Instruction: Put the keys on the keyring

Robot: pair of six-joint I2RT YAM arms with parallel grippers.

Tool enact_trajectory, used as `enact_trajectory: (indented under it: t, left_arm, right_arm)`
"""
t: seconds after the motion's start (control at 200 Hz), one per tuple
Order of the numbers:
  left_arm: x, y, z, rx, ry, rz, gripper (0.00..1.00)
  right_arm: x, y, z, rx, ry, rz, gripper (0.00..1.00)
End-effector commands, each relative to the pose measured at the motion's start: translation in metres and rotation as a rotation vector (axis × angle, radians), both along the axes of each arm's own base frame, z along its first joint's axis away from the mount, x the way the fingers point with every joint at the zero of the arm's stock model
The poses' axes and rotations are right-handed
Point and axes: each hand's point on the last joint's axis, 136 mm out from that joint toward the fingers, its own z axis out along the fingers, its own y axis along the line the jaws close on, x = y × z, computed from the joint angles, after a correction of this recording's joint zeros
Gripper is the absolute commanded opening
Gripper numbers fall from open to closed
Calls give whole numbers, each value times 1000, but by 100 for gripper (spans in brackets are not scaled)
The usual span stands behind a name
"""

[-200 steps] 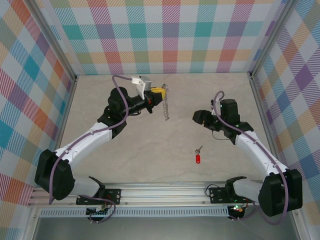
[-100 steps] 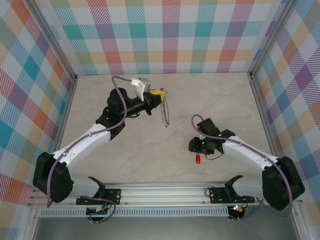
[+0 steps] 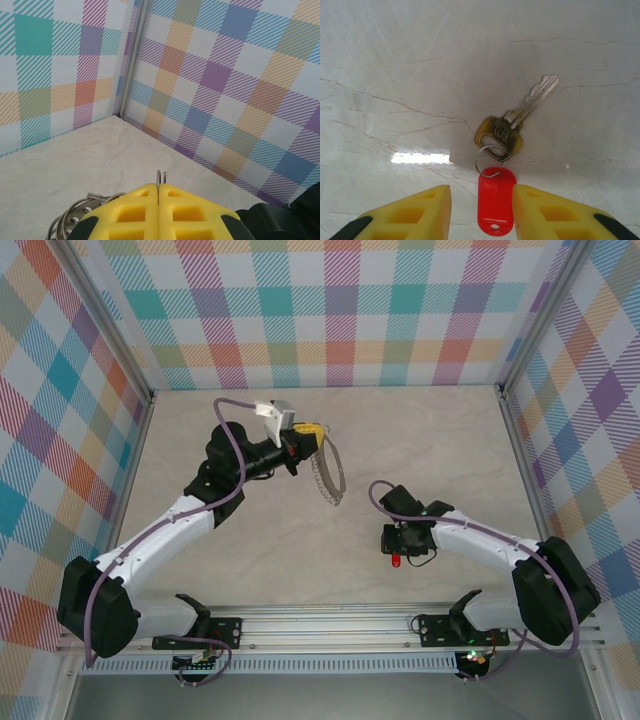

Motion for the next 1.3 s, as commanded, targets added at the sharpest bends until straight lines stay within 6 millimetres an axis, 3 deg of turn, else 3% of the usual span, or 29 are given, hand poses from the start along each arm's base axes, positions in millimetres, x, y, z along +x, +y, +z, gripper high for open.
enact_trajectory:
  t: [0.0, 0.53, 0.995, 1.125, 1.295]
  left_arm:
    - [-5, 11, 24, -32, -79, 21, 0]
    - [-5, 12, 25, -36, -79, 19, 0]
    - [-4, 11, 25, -47, -72, 14, 0]
    - [-3, 10, 25, -50, -69, 11, 0]
    - [-3, 10, 25, -52, -67, 10, 0]
  right_arm:
    - [7, 4, 4, -20, -15, 11, 36]
    - [14, 8, -13, -61, 9, 43, 28]
    - [20, 2, -12, -100, -14, 36, 14]
    - [21, 1, -11, -104, -20, 31, 16]
    - [23, 2, -5, -94, -37, 20, 29]
